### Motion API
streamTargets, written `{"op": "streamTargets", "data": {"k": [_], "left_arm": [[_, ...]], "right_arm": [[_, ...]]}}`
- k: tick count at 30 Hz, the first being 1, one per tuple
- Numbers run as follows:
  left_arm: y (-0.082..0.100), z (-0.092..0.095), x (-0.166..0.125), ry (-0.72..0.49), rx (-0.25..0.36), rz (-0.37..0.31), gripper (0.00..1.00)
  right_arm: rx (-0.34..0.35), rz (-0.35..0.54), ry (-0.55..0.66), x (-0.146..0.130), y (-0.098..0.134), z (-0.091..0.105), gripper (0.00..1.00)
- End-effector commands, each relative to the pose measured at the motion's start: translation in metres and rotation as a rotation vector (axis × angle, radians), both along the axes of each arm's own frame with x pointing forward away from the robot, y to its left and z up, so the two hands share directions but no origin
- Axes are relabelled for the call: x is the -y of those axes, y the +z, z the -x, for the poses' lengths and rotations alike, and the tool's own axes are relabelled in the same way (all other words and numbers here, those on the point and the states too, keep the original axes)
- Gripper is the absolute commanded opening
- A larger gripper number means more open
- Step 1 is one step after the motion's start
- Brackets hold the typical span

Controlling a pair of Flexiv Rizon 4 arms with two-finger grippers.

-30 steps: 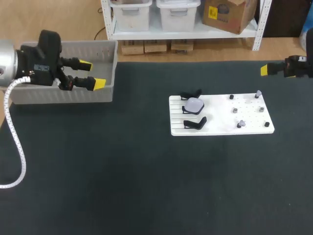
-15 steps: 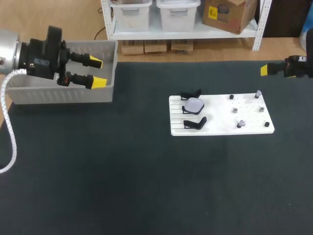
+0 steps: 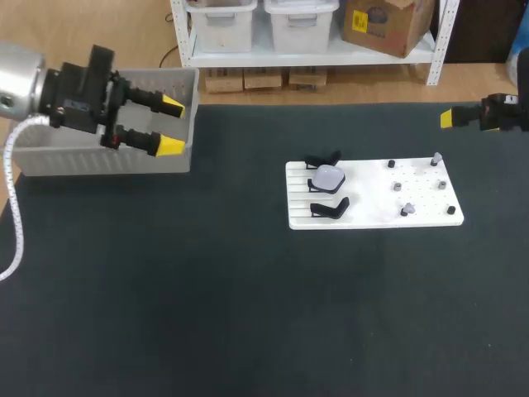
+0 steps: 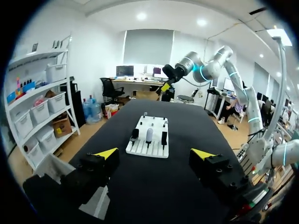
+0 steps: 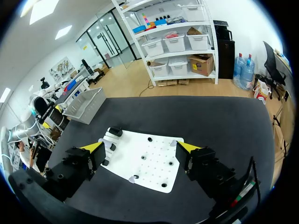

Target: Pick up each earbud case from the left stands, insert the matching earbuds, close the lid, and place the case in the box.

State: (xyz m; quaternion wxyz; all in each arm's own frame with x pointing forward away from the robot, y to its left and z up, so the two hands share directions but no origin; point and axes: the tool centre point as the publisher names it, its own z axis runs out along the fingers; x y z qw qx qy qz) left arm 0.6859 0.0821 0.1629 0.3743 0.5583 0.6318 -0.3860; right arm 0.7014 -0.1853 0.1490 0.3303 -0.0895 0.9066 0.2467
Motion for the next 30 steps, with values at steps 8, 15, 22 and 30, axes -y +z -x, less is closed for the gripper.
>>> {"op": "streamTargets", "data": {"k": [8,15,22,30], "left_arm": [[-0.039,-0.037,0.058,-0.154,-0.023,-0.061,1.0],[-0.048,-0.04,0.089,-0.199,-0.014,-0.032,1.0],[-0.062,-0.03,0.113,-0.216,-0.027,-0.022,1.0],[-0.075,-0.012,0.145,-0.168,-0.015,-0.058,1.0]], "right_arm": [[0.0,0.002,-0.002,0.0,0.0,0.001,1.0],[0.0,0.002,-0.002,0.0,0.0,0.001,1.0],[0.0,0.002,-0.002,0.0,0.0,0.001,1.0],[0.0,0.002,-0.002,0.0,0.0,0.001,1.0]]}}
